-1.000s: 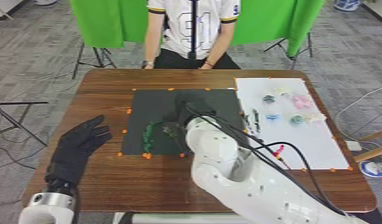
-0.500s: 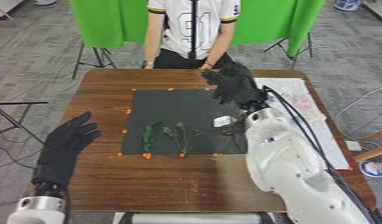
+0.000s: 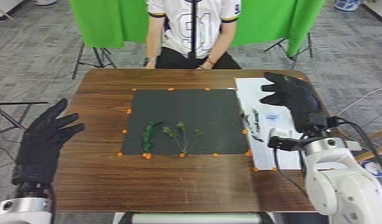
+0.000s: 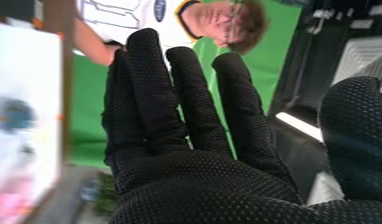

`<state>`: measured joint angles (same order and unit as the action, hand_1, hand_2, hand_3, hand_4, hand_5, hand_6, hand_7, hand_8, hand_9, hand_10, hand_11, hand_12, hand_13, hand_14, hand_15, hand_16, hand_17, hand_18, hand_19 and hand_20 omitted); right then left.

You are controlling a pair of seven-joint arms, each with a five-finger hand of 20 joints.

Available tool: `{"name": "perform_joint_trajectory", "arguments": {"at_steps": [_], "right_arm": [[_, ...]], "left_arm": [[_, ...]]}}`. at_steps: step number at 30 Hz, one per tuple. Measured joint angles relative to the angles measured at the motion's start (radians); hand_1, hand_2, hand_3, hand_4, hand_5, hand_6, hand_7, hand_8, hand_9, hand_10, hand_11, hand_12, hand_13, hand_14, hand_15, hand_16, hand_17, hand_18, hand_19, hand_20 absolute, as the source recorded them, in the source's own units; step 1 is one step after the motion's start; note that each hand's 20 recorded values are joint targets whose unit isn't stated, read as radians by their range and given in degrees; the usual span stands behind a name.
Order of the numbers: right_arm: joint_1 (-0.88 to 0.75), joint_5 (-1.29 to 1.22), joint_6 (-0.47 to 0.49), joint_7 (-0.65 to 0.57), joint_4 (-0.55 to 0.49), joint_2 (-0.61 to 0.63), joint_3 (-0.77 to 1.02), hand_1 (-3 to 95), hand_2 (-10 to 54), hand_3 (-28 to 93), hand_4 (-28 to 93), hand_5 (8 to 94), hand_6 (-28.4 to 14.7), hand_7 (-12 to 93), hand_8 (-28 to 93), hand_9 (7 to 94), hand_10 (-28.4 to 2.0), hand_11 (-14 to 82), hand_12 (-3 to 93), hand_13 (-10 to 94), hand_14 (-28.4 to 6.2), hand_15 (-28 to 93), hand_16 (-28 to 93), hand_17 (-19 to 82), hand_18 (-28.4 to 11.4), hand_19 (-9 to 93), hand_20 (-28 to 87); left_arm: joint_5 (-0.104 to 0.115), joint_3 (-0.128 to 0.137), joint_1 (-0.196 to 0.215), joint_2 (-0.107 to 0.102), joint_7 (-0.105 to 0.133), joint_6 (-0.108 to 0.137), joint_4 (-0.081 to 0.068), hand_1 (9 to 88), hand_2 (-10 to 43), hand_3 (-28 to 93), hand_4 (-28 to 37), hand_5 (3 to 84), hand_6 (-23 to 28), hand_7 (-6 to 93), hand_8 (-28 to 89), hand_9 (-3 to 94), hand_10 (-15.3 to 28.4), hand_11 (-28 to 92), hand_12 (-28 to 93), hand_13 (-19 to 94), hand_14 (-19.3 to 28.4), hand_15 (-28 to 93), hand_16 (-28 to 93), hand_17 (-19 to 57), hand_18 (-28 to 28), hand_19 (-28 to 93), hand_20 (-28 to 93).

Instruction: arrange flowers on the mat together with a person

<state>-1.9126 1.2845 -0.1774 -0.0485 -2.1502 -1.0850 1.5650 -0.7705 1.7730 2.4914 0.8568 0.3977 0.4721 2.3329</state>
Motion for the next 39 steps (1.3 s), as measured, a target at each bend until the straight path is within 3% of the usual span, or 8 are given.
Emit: {"name": "perform_joint_trajectory", "arguments": {"at_steps": [4,7,11,17,39], "right_arm": [[-0.078,-0.229,-0.018,0.014,0.001,-0.012,0.050,14.4,11.9,73,-26,47.3,-3.3,12,-11,48.2,-20.0,14.3,14.1,40,-23.9,49,7,12,-23.8,60,14],[-0.124,-0.344,-0.024,0.032,0.005,-0.027,0.088,14.0,11.9,73,-26,47.3,-3.2,12,-11,48.4,-20.0,14.3,14.3,40,-23.9,49,7,12,-23.9,59,16],[-0.160,-0.337,-0.032,0.058,0.010,-0.037,0.103,13.6,12.1,73,-27,47.4,-3.1,12,-11,48.6,-19.9,14.3,14.3,40,-23.9,49,8,12,-23.9,58,17],[-0.149,-0.302,-0.029,0.066,0.014,-0.040,0.088,13.2,12.2,73,-26,47.8,-3.1,12,-11,49.0,-19.8,14.3,14.3,41,-23.9,49,8,12,-23.9,58,18],[-0.115,-0.297,-0.036,0.067,0.020,-0.038,0.061,13.2,12.1,74,-26,48.8,-3.1,12,-11,50.4,-20.0,14.8,14.3,42,-23.8,50,8,13,-23.9,58,19]], "left_arm": [[0.002,0.001,0.013,0.010,-0.003,0.001,0.001,17.3,5.9,78,-28.3,33.9,5.1,15.4,-12,31.5,17.3,27,8,23,25.0,54,-13,-8.2,20.7,50,7],[0.003,-0.014,0.013,0.021,-0.003,0.001,0.000,17.2,6.0,78,-28.3,33.8,5.2,15.2,-12,31.3,17.1,27,8,23,24.8,53,-12,-8.3,20.5,50,7],[0.005,-0.041,0.012,0.031,-0.002,0.001,-0.003,17.1,6.0,79,-28.3,33.5,5.4,15.2,-11,31.6,17.6,27,9,23,25.3,54,-11,-8.3,20.6,50,8],[0.017,-0.044,0.012,0.046,-0.002,0.006,-0.008,17.1,6.0,79,-28.3,33.4,5.7,15.5,-11,32.2,18.1,29,9,23,25.5,56,-11,-8.2,20.8,50,8],[0.016,-0.060,-0.010,0.043,-0.008,0.006,-0.010,18.1,6.3,79,-28.3,34.0,6.5,15.8,-12,33.1,18.7,30,9,24,25.7,57,-12,-8.0,20.9,51,9]]}}
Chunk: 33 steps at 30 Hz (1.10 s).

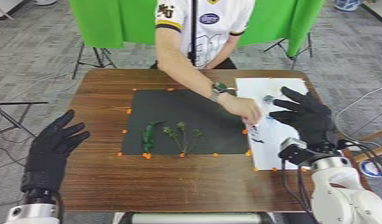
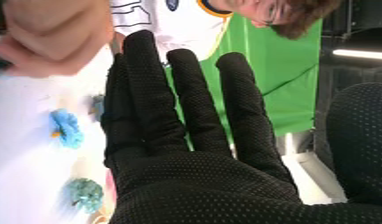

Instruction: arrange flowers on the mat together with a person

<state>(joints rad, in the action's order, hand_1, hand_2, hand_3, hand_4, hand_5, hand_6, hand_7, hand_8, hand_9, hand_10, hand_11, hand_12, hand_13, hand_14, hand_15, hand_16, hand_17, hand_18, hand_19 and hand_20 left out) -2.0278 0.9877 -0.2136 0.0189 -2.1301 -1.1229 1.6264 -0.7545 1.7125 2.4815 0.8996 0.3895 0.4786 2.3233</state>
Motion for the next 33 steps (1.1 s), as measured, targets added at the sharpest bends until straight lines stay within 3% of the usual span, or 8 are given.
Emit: {"name": "perform_joint_trajectory", "arguments": {"at_steps": [10,33], "right_arm": [[0.006,0.000,0.002,0.000,0.001,0.001,-0.010,13.0,12.2,74,-26,49.1,-3.2,12,-11,50.8,-20.1,14.9,14.2,42,-23.8,50,8,13,-23.9,58,19],[0.013,0.003,0.007,-0.014,0.004,0.003,-0.023,12.9,12.4,74,-26,49.3,-3.2,12,-11,51.1,-20.0,15.2,14.2,42,-23.7,51,8,13,-23.9,58,19]], "left_arm": [[0.000,-0.013,-0.005,-0.005,0.001,0.000,0.000,18.2,6.3,79,-28.3,34.0,6.6,15.7,-12,33.1,18.8,31,9,24,25.7,57,-13,-8.0,20.9,51,9],[-0.001,-0.015,-0.004,-0.010,-0.004,0.000,0.001,18.5,6.4,79,-28.3,34.3,6.9,16.0,-12,33.3,19.0,31,9,24,25.8,58,-13,-8.0,20.9,51,9]]}}
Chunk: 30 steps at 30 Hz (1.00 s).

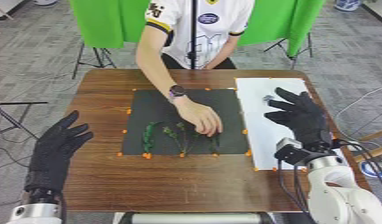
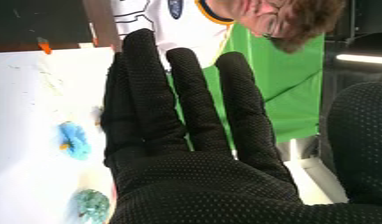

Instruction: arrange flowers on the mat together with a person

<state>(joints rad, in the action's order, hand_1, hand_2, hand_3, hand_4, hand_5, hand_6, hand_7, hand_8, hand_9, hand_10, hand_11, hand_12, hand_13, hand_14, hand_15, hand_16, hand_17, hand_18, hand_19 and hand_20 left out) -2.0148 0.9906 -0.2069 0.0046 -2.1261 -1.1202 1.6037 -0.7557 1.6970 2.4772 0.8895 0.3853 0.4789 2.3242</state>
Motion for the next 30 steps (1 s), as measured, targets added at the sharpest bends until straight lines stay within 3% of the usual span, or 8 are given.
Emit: {"name": "perform_joint_trajectory", "arguments": {"at_steps": [9,19,30], "right_arm": [[0.000,0.005,0.009,-0.008,0.001,0.000,0.002,13.1,12.3,74,-26,49.2,-3.2,12,-11,51.2,-20.1,15.2,14.1,42,-23.8,51,8,13,-23.9,58,19],[0.009,0.078,0.007,-0.035,0.004,0.005,0.003,17.3,8.6,74,-25,48.0,-2.6,13,-11,50.8,-19.3,15.8,14.4,45,-22.3,55,9,15,-23.9,61,20],[0.081,0.453,0.024,-0.234,0.032,0.088,0.015,24.6,1.7,75,-23,40.7,-1.4,15,-11,43.5,-17.7,14.8,14.9,47,-18.9,61,9,20,-23.4,68,19]], "left_arm": [[0.006,-0.010,0.001,-0.021,0.010,0.003,0.000,18.5,6.3,79,-28.3,34.3,7.0,15.8,-12,33.3,19.0,31,9,24,25.8,57,-13,-8.0,20.8,51,8],[0.006,-0.011,0.001,-0.022,0.014,0.004,0.000,18.6,6.3,79,-28.3,34.3,7.0,16.0,-12,33.4,19.0,31,9,24,25.7,57,-13,-8.1,20.8,51,8],[0.006,-0.019,0.001,-0.022,0.016,0.005,0.000,18.8,6.3,79,-28.3,34.4,7.2,16.2,-12,33.4,19.1,32,9,24,25.7,58,-13,-8.0,20.8,51,8]]}}
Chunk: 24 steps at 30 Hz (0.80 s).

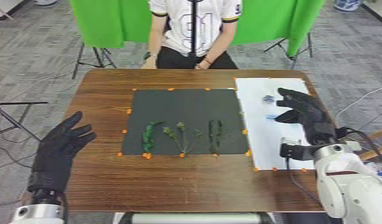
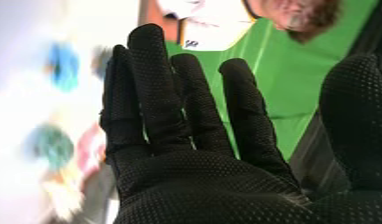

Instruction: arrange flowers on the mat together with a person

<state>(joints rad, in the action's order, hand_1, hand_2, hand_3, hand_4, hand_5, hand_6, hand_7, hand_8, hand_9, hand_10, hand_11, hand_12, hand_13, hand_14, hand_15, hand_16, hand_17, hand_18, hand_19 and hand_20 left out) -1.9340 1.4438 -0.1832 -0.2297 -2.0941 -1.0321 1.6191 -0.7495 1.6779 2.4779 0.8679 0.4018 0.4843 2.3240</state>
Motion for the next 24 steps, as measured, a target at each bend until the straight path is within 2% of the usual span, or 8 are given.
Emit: {"name": "perform_joint_trajectory", "arguments": {"at_steps": [3,9,17,24], "right_arm": [[0.039,0.152,0.007,-0.075,0.028,0.041,-0.033,25.9,0.6,76,-23,40.2,-1.0,16,-11,42.4,-17.5,15.0,15.2,48,-17.4,64,9,21,-23.0,68,17],[0.160,0.439,0.003,-0.216,0.128,0.149,-0.208,28.2,-1.4,77,-23,40.3,-0.3,18,-13,42.8,-17.0,16.9,15.4,51,-15.9,66,8,23,-22.3,69,15],[0.280,0.757,0.061,-0.371,0.197,0.192,-0.360,30.3,-2.6,77,-24,41.2,0.3,19,-13,43.3,-16.8,17.9,15.2,52,-14.3,66,8,24,-21.3,70,13],[0.354,0.836,0.157,-0.391,0.249,0.208,-0.441,33.9,-5.1,77,-25,44.9,2.3,21,-14,47.8,-15.6,20.0,15.5,54,-12.7,64,8,24,-20.3,69,12]], "left_arm": [[0.004,-0.006,0.000,-0.004,0.007,0.004,0.000,18.9,6.3,79,-28.3,34.5,7.2,16.3,-12,33.5,19.1,32,9,24,25.8,58,-13,-8.0,20.8,51,8],[0.010,-0.012,0.002,-0.011,0.018,0.009,0.000,19.0,6.3,79,-28.3,34.5,7.3,16.6,-12,33.5,19.2,32,9,24,25.8,58,-13,-8.1,20.8,51,8],[0.009,-0.011,-0.002,-0.009,0.013,0.009,0.000,19.3,6.3,79,-28.3,34.5,7.3,16.7,-12,33.6,19.2,32,9,24,25.8,58,-13,-8.0,20.8,51,8],[0.008,-0.006,-0.002,-0.004,0.004,0.009,0.000,19.6,6.2,79,-28.3,34.6,7.4,16.6,-12,33.6,19.2,33,9,24,25.7,58,-13,-8.0,20.8,51,8]]}}
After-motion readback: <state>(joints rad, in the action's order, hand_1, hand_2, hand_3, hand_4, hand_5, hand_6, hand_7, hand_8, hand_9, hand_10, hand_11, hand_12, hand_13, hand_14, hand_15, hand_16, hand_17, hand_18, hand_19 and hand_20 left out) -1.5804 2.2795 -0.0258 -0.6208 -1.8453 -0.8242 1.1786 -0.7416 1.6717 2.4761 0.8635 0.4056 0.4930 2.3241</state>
